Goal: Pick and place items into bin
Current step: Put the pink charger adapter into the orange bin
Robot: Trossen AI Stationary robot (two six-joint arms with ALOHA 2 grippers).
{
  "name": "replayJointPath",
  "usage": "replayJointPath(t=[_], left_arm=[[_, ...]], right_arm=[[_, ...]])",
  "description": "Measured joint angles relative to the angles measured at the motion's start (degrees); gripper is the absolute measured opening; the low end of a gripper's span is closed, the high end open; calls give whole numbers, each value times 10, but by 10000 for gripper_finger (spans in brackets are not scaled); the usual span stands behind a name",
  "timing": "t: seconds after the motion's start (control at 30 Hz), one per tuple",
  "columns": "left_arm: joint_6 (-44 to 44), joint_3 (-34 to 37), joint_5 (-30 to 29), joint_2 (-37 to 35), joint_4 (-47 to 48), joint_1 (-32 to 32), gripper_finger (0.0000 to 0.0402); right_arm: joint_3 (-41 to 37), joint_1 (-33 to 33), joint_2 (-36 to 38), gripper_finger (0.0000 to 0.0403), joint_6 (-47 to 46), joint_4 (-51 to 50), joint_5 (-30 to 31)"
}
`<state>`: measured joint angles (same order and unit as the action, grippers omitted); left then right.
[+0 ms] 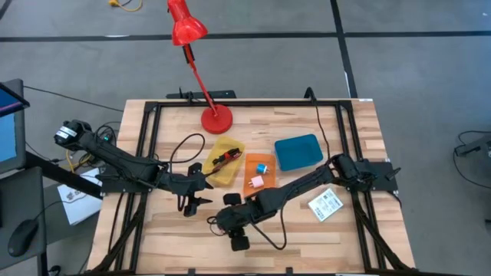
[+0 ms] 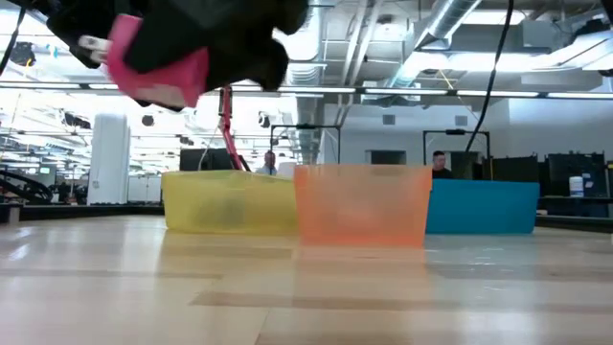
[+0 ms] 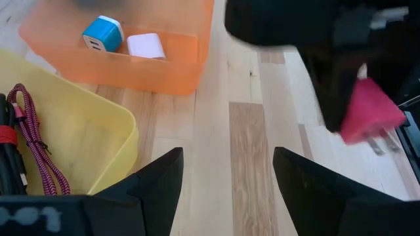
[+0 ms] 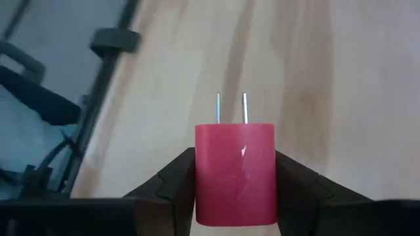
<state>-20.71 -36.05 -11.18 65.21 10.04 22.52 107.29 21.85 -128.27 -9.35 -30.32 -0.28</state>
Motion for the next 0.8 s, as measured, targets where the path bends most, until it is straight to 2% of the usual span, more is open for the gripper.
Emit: replayJointPath(t=[0.2,0.33,0.5,0.63,0.8], left_arm=[[0,0,0,0,-2,0,226],[0,0,0,0,-2,0,226],[0,0,0,0,-2,0,226],[0,0,0,0,-1,0,226],[0,0,0,0,-1,0,226]], right_arm=[[75,-14,0,164,-58,-214,89],[109,-18,0,146,-73,-378,164],[121,-29,0,144,-153,-559,225],[105,-44,2,155,-172,-587,251],[77,-65,1,162,-172,-576,242]])
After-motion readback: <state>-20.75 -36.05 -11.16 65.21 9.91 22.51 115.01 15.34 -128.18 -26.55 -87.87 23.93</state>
